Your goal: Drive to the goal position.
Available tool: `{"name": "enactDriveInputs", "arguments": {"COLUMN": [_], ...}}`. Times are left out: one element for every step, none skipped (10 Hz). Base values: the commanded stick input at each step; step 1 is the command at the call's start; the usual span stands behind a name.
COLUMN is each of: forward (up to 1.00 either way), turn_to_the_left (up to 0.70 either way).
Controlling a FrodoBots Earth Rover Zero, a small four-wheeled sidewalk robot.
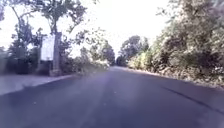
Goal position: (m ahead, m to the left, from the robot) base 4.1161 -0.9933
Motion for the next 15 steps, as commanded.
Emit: {"name": "enactDriveInputs", "arguments": {"forward": [1.00, 1.00, 1.00, 1.00, 1.00, 1.00, 1.00, 1.00, 1.00, 1.00, 1.00, 1.00, 1.00, 1.00, 1.00], "turn_to_the_left": [0.00, 0.00, 0.00, 0.00, 0.00, 0.00, 0.00, 0.00, 0.00, 0.00, 0.00, 0.00, 0.00, 0.00, 0.00]}}
